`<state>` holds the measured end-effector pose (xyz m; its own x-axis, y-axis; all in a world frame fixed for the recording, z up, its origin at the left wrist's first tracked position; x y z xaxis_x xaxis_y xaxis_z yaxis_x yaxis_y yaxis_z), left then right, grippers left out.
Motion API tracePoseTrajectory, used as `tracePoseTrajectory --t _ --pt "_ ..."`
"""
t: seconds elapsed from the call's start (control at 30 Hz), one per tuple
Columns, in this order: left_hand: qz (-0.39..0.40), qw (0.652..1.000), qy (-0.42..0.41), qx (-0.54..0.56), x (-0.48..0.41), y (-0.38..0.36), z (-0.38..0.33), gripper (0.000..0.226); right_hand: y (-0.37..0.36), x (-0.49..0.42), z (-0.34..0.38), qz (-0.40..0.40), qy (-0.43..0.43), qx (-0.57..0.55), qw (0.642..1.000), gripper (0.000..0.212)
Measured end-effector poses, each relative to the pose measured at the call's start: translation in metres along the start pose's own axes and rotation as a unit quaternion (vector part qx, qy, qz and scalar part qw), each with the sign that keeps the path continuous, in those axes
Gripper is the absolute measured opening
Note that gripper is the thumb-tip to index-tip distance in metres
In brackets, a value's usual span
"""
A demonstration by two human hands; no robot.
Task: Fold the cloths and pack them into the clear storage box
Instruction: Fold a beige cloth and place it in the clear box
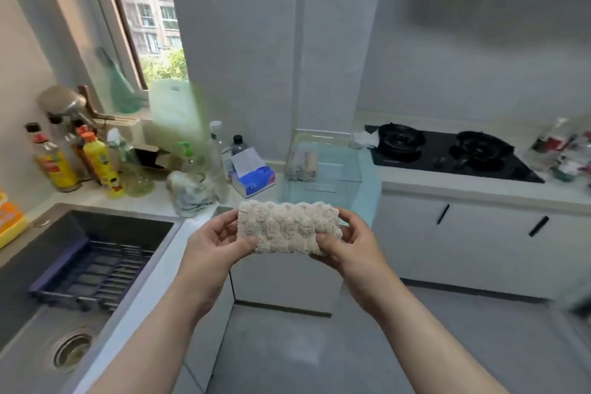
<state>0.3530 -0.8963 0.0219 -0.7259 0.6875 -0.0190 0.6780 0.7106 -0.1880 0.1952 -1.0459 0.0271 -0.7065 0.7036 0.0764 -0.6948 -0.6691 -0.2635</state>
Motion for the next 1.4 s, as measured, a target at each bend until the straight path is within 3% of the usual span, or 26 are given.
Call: tracePoseTrajectory --t 0.23,0.53,0.63,0.77,0.87,0.97,1.1,1.17,1.27,1.33,1.4 --pt "0.069 0.997 0.017 0.009 -0.126 -0.053 0.029 0.062 0.052 -0.104 0.001 -0.109 -0.012 0.004 0.994 0.022" --pt "0.088 0.995 0.052 0.005 -0.279 -0.063 0.04 0.051 0.059 -0.239 0.007 -0.146 -0.064 -0.058 0.986 0.03" --pt "0.099 0.993 0.068 -0.005 -0.312 -0.07 0.044 0.067 0.065 -0.269 0.009 -0.161 -0.069 -0.069 0.982 0.031" --pt "0.092 0.992 0.081 -0.029 -0.355 -0.083 0.06 0.048 0.076 -0.311 0.009 -0.17 -0.073 -0.081 0.979 0.025" --pt "0.082 0.991 0.093 -0.049 -0.386 -0.095 0.075 0.047 0.089 -0.349 -0.001 -0.19 -0.098 -0.158 0.964 0.018" --pt "0.08 0.987 0.095 -0.104 -0.416 -0.111 0.093 0.042 0.105 -0.392 -0.021 -0.205 -0.153 -0.276 0.926 0.02" --pt "0.095 0.971 0.054 -0.212 -0.451 -0.149 0.11 0.031 0.122 -0.452 -0.041 -0.193 -0.191 -0.278 0.922 0.02" --pt "0.089 0.959 0.022 -0.268 -0.465 -0.166 0.117 0.037 0.128 -0.481 -0.051 -0.219 -0.203 -0.293 0.908 0.019" --pt "0.128 0.938 0.017 -0.323 -0.481 -0.18 0.135 0.031 0.14 -0.525 -0.068 -0.258 -0.255 -0.281 0.888 0.026" --pt "0.156 0.921 0.006 -0.356 -0.49 -0.176 0.144 0.022 0.148 -0.55 -0.079 -0.252 -0.285 -0.236 0.894 0.031" --pt "0.122 0.913 -0.014 -0.389 -0.503 -0.16 0.14 0.017 0.158 -0.563 -0.085 -0.273 -0.304 -0.152 0.9 0.03"
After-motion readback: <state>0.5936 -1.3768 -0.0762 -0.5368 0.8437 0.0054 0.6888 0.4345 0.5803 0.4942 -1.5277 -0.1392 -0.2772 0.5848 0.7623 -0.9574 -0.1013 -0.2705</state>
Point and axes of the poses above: each hand's wrist, its own x-axis away from the middle knuckle, its own y-axis out of the back of the hand, z = x × y, the point moved 6 cm from there along -x, towards the middle knuckle, and after that the axes turned 1 degree about y, right-handed, at the moved point
